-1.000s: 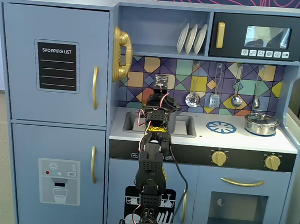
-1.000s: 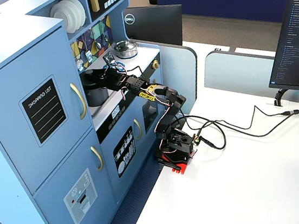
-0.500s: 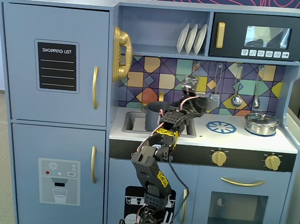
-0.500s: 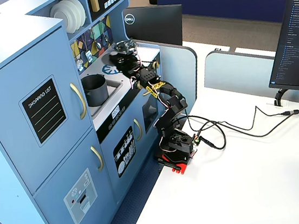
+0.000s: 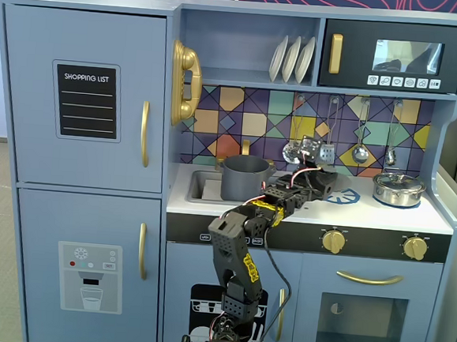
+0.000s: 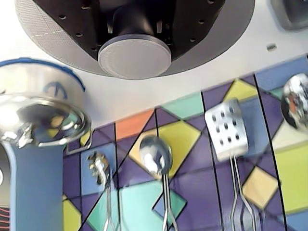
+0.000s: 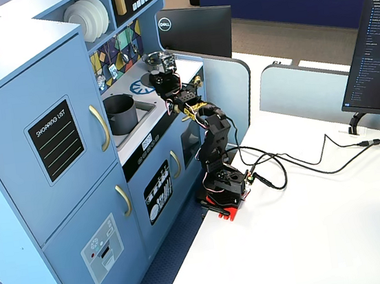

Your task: Take off the lid from the gray recipient and place it on the counter

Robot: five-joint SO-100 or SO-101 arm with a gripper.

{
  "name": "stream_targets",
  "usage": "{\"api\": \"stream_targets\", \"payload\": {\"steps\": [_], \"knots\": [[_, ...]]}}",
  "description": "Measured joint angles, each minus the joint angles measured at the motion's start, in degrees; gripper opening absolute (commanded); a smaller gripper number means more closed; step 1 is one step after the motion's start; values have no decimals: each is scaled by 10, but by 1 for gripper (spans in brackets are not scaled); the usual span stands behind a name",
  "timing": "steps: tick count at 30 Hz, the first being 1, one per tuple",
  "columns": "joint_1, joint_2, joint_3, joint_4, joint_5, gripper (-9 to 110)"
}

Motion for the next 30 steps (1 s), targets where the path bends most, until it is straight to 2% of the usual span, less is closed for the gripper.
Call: {"api": "stream_targets", "payload": {"steps": [20,22,25,30], "knots": [[-1,-112,43,-87,-22,0],[-1,-112,45,-95,-24,4],[-1,-112,51,-104,-23,20],[8,-111,55,-105,-22,30]]}}
